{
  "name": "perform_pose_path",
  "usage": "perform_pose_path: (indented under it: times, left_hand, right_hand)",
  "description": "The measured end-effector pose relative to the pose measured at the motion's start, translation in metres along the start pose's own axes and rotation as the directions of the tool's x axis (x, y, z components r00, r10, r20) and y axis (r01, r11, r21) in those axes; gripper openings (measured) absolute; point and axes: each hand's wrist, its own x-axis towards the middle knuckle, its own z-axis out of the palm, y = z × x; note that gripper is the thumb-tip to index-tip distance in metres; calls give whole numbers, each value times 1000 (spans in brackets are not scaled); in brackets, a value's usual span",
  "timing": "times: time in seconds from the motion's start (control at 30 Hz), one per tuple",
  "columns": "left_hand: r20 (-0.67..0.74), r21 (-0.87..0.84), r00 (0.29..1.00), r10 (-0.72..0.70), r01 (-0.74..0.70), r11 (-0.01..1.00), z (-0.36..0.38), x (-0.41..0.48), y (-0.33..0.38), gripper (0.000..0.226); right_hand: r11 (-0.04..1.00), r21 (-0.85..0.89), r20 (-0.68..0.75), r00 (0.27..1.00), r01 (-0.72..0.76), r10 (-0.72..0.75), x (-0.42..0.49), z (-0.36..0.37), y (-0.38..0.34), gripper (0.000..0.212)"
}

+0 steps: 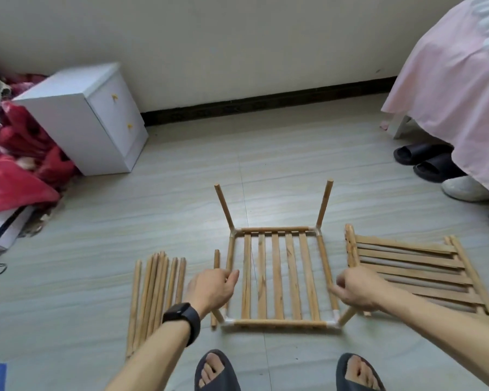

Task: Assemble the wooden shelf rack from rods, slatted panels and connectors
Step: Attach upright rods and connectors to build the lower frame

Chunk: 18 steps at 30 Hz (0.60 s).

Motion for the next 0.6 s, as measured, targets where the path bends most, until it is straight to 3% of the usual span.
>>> perform_pose_path:
  times: [0.07, 0.17, 0.43, 0.6]
  left_hand:
    - [-88, -26, 996, -11, 9, 1000, 7, 5, -4, 42]
    - [-86, 58, 996, -9, 14, 998, 4, 13, -18, 40]
    - [-98, 51, 995, -36, 42, 998, 4, 19, -18, 32]
    - [-156, 6, 987, -45, 47, 999, 3, 18, -13, 31]
  right_hand:
    - [999, -43, -115, 993, 5, -10, 8, 10, 4, 40]
    - [967, -254, -179, 984, -24, -23, 13, 17, 7, 40]
    - [904, -417, -160, 987, -95, 29, 18, 10, 1, 20]
    - [788, -602, -186, 982, -128, 18, 23, -9, -9, 18]
